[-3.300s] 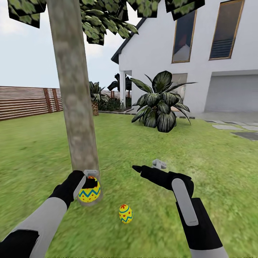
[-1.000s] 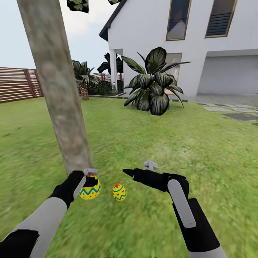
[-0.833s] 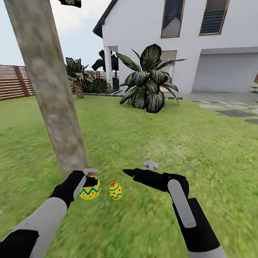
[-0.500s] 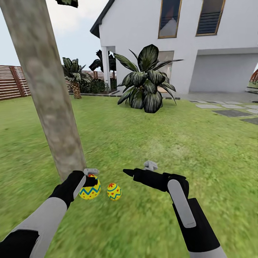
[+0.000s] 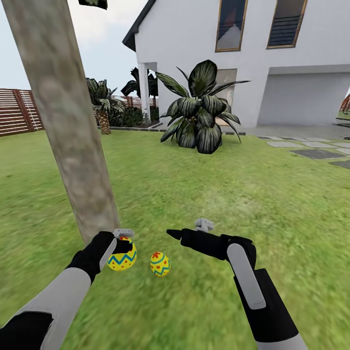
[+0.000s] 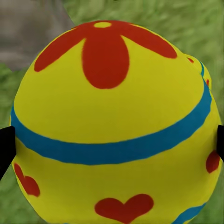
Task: Take the three Easter eggs out of the wicker basket on the lawn in the garden, then place them on the lawn next to a single tree (choose any tree) so that all three eggs are next to the same tree and none are left in the basket.
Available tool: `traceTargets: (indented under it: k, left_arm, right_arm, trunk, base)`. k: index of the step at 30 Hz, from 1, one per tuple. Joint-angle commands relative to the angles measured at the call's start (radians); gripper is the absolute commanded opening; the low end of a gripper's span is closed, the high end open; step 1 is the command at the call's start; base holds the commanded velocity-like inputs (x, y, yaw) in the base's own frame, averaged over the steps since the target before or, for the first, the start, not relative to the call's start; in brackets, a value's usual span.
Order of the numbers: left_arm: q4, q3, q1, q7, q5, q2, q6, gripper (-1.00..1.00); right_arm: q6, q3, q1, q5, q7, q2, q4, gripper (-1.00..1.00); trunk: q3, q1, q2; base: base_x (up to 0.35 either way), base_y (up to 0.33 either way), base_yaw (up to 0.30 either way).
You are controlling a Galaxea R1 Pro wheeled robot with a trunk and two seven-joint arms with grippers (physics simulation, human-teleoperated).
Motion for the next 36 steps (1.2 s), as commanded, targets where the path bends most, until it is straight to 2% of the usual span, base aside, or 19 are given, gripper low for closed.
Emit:
traceTargets:
  k: [1,10,22,36]
  left_arm:
    - [-0.001,-0.007,0.000,0.007,0.009,0.001,0.004,-1.00]
    - [-0.001,-0.007,0.000,0.008,0.009,0.001,0.004,-1.00]
    - [-0.005,-0.007,0.000,0.007,0.011,0.001,0.002,-1.00]
    - [-0.015,-0.008,0.001,0.008,0.010,0.001,-0.034,-1.00]
  right_arm:
    - [0.003,0.000,-0.001,-0.010,-0.010,0.000,-0.001,1.00]
    - [0.003,0.000,0.000,-0.010,-0.010,0.001,-0.001,1.00]
    - [0.003,0.000,0.000,-0.010,-0.010,0.000,-0.001,1.00]
    - [0.003,0.000,0.000,-0.010,-0.010,0.001,-0.001,1.00]
  trunk:
    - [-0.001,0.000,0.000]
    - [-0.001,0.000,0.000]
    - [-0.001,0.000,0.000]
    - [-0.055,0.006,-0.004]
  base:
    - [0.099,0.063,0.000]
    - [0.153,0.075,0.000]
    - [0.011,0.002,0.000]
    - [0.000,0.000,0.000]
